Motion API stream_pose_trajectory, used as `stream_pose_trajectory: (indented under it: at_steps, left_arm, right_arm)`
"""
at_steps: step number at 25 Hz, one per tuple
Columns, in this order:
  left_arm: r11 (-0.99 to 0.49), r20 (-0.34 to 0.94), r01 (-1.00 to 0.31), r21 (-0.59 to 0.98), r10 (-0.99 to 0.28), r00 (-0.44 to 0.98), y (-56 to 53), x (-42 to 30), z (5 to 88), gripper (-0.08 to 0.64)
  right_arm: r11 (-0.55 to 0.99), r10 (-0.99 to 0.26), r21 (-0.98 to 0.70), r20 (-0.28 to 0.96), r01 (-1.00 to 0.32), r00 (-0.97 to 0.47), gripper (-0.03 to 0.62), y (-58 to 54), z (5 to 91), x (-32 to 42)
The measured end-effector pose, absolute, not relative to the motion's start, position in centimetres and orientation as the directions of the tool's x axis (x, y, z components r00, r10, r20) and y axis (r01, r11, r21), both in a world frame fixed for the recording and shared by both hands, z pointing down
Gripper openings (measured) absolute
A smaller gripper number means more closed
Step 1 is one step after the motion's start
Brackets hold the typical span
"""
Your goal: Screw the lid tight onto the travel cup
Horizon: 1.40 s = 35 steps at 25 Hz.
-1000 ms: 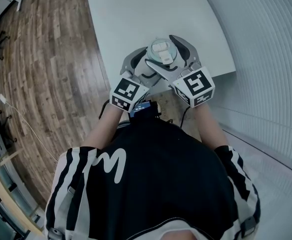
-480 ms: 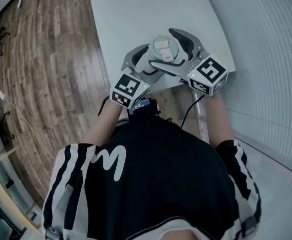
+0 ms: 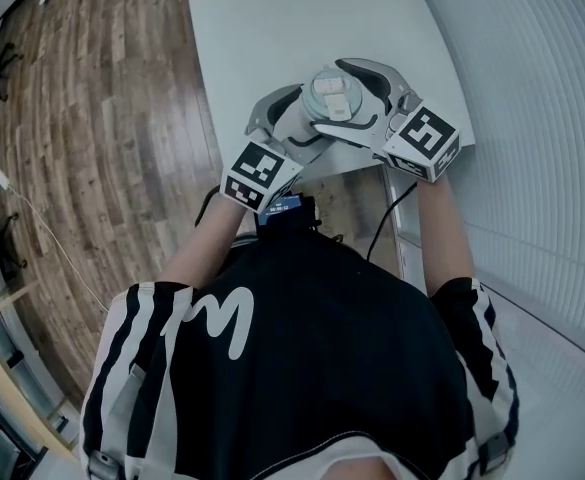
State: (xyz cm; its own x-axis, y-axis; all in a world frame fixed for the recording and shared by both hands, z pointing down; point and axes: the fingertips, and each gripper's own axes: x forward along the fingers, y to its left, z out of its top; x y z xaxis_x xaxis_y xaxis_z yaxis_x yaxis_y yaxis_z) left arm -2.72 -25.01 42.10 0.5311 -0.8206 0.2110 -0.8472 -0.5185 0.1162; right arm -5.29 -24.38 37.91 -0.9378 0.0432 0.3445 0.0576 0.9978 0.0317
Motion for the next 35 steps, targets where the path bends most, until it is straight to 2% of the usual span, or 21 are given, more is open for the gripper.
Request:
stream_pose_trajectory:
  at_steps: [14, 18, 20, 22, 25, 29, 32, 35]
  left_arm:
    - [-0.478, 0.209, -0.874, 0.088, -0.849, 0.486, -25.0, -2.8, 42.1, 0.38]
    - [-0.484, 0.208, -0.871, 0.084, -0.847, 0.49, -24.9, -2.9, 41.9, 0.38]
    - [-0.494, 0.206, -0.866, 0.083, -0.841, 0.499, -24.8, -2.8, 42.0, 0.38]
    - [-0.503, 0.203, -0.859, 0.093, -0.835, 0.511, -25.0, -2.8, 42.1, 0.38]
    - [-0.521, 0.207, -0.847, 0.107, -0.821, 0.532, -25.0, -2.6, 42.5, 0.38]
    - [-0.538, 0.203, -0.839, 0.085, -0.815, 0.543, -25.1, -2.8, 42.6, 0.379]
    - [-0.544, 0.199, -0.833, 0.098, -0.81, 0.552, -25.0, -2.7, 42.1, 0.379]
    - [-0.538, 0.19, -0.837, 0.102, -0.815, 0.548, -25.1, -2.7, 41.8, 0.379]
  right_arm:
    - [0.935, -0.345, 0.058, 0.372, -0.349, -0.862, 0.428, -25.5, 38.3, -5.3]
    - [0.906, -0.415, 0.087, 0.365, -0.414, -0.833, 0.43, -25.5, 38.1, -5.4]
    - [0.932, -0.358, 0.091, 0.376, -0.351, -0.854, 0.431, -24.9, 38.5, -5.4]
    - [0.979, -0.203, 0.041, 0.372, -0.202, -0.906, 0.49, -24.1, 38.7, -5.3]
    - [0.999, 0.033, -0.045, 0.294, 0.02, -0.955, 0.494, -24.2, 37.3, -4.7]
    - [0.97, 0.242, -0.076, 0.245, 0.23, -0.939, 0.503, -24.6, 36.2, -5.1]
    - [0.937, 0.346, -0.141, 0.254, 0.319, -0.903, 0.502, -24.2, 37.2, -5.6]
    - [0.935, 0.353, -0.139, 0.25, 0.327, -0.902, 0.491, -23.9, 37.4, -5.6]
